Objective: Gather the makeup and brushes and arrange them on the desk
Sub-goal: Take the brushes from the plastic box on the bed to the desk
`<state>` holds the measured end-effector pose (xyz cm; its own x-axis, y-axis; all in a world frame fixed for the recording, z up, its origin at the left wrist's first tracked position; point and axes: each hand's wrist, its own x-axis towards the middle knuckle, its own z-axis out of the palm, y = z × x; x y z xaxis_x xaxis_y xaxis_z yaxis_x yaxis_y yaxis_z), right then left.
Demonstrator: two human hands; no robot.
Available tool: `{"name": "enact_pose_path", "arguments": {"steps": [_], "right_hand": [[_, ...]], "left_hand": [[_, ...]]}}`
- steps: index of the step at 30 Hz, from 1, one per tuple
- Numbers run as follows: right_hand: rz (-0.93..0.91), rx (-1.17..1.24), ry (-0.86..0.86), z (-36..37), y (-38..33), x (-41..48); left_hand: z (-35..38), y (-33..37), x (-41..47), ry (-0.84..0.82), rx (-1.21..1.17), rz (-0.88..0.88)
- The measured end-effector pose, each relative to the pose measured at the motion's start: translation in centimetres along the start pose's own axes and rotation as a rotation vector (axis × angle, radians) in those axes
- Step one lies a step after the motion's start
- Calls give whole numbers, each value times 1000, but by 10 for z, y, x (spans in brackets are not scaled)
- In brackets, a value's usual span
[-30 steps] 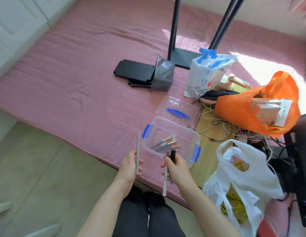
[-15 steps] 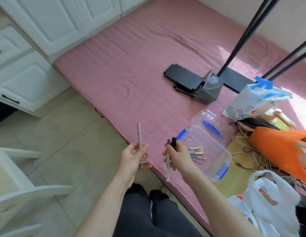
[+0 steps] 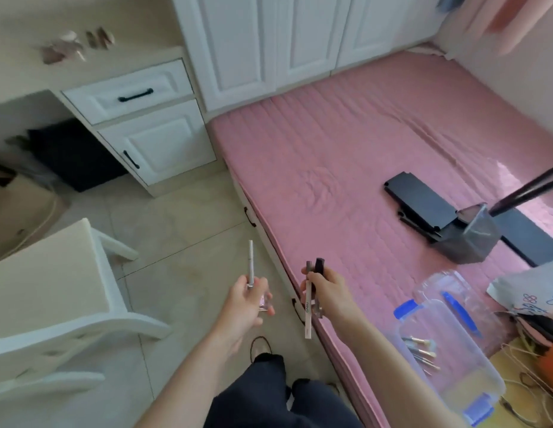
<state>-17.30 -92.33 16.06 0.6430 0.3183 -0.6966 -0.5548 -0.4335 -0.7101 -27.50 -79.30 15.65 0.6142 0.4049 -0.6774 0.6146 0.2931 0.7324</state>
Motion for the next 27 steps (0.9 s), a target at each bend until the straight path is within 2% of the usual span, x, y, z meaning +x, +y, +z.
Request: {"name": "enact_pose_path", "arguments": {"steps": [4, 10, 20, 27], "right_hand": [[0, 32, -42, 45, -21, 13], [-64, -94, -89, 97, -53, 32], [-111, -169, -192, 157, -129, 91], [-214, -380, -264, 199, -192, 165]], "left_hand": [[-45, 11, 8, 22, -104, -11], [-97, 25, 26, 61, -205, 16], [-153, 70, 75, 194, -326, 37], [-187, 117, 140, 314, -357, 3]]}}
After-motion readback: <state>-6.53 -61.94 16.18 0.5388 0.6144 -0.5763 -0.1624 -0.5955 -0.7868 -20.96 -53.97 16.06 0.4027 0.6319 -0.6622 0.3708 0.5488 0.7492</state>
